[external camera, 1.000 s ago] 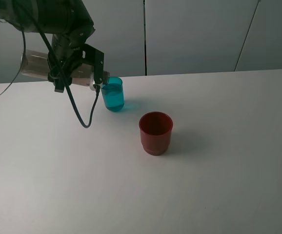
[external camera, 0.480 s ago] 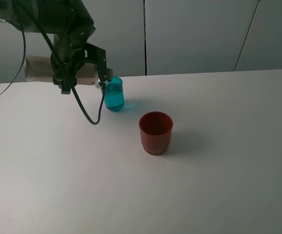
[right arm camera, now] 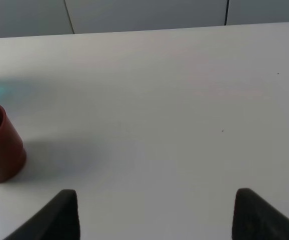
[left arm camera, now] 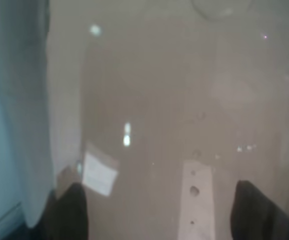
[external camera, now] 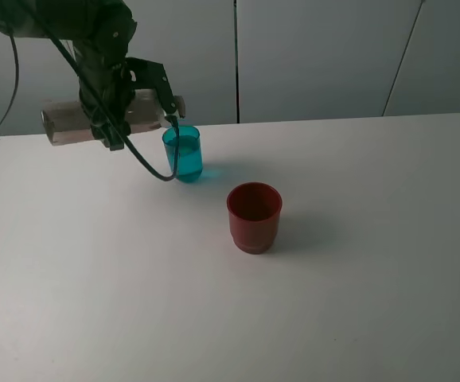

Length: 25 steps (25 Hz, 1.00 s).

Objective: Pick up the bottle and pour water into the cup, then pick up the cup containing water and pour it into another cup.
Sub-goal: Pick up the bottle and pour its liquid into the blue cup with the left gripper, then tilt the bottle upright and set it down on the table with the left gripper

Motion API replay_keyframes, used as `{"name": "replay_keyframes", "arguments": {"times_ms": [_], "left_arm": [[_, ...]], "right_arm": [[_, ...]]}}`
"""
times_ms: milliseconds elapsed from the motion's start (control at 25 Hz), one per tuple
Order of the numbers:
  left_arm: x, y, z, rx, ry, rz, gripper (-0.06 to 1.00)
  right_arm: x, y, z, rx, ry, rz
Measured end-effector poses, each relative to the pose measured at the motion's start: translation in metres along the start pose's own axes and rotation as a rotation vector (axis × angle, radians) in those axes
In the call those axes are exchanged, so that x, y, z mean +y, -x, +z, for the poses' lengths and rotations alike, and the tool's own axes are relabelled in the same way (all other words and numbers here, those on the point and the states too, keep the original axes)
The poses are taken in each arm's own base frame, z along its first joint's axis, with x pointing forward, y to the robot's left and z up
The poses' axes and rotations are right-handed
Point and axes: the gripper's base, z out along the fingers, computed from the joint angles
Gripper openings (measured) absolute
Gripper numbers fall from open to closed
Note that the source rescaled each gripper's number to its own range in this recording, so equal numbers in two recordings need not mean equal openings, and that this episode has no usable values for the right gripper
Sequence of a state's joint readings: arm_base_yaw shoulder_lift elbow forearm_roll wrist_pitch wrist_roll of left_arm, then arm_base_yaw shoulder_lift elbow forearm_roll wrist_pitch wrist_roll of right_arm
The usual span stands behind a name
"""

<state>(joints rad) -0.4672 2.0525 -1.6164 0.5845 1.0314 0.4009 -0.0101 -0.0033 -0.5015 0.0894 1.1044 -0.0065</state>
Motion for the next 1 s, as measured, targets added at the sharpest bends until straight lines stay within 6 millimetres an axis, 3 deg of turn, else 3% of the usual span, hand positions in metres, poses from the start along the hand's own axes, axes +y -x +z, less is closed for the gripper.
{"name": "replay_keyframes", "arguments": {"times_ms": [600, 1000], "left_arm": [[0.034, -0.029, -0.018, -0.317, -0.115, -0.373, 0.00], [0.027, -0.066, -0.013, -0.624, -0.019, -0.637, 0.00]], "right_arm": [[0.000, 0.000, 0.000, 0.000, 0.000, 0.000], [0.000, 0.000, 0.000, 0.000, 0.000, 0.000]]}}
